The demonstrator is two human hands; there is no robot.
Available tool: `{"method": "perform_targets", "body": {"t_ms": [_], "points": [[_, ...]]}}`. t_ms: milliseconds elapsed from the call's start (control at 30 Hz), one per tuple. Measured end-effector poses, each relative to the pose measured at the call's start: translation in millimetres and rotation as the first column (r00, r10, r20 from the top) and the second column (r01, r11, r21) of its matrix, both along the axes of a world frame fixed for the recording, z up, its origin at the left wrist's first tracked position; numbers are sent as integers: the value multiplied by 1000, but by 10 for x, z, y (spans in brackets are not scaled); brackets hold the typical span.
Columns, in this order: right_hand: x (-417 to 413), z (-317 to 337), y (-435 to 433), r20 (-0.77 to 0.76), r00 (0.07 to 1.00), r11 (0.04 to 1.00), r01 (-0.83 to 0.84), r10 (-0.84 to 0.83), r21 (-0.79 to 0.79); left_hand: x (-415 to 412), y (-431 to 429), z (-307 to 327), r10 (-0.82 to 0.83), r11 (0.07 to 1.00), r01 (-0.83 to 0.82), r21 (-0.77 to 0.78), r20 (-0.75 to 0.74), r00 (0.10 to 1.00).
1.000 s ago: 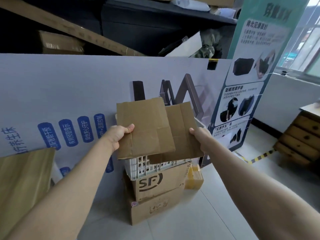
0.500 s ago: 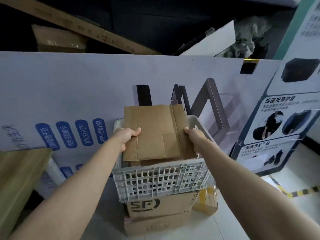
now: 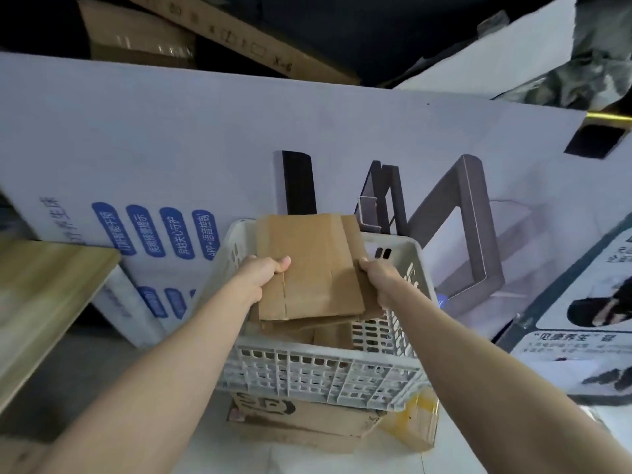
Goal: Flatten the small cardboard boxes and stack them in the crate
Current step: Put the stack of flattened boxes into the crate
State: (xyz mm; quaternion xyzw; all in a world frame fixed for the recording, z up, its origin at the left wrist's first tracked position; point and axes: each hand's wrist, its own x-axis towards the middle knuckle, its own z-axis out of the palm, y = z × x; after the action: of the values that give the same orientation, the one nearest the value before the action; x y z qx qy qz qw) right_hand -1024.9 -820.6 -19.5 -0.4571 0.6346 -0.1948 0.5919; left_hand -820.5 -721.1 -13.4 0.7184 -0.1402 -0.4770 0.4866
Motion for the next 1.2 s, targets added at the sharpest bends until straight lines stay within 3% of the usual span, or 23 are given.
{"method": "perform_targets", "body": {"t_ms": [367, 533, 633, 767, 833, 900, 967, 1100, 1200], "points": [[383, -332, -199, 50, 997, 993, -58, 53, 99, 235, -251, -412, 6, 990, -9, 137, 21, 1000], [475, -389, -224, 108, 992, 989, -85, 72, 119, 242, -238, -550, 108, 981, -121, 153, 94, 990], [471, -375, -269, 106, 981, 976, -174, 161, 134, 230, -217, -618, 175, 967, -173, 185, 10, 985], [345, -427, -282, -38, 958, 938, -271, 285, 216, 196, -172, -720, 233, 959, -203, 197, -144, 962], [306, -487, -298, 75, 968, 923, -251, 239, 292, 144, -169, -761, 256, 948, -218, 230, -149, 955], [326, -538, -311, 265, 963, 934, -131, 41, 332, 51, -174, -789, 270, 940, -221, 260, -169, 948], [372, -583, -341, 347, 930, 942, -4, -119, 334, -68, -207, -827, 292, 937, -232, 260, -222, 930], [394, -629, -444, 269, 956, 958, 40, -119, 283, -211, -263, -893, 316, 946, -262, 189, -368, 874], [314, -646, -585, 214, 975, 968, 6, -61, 249, -55, -218, -966, 376, 919, -323, 227, -256, 891]]}}
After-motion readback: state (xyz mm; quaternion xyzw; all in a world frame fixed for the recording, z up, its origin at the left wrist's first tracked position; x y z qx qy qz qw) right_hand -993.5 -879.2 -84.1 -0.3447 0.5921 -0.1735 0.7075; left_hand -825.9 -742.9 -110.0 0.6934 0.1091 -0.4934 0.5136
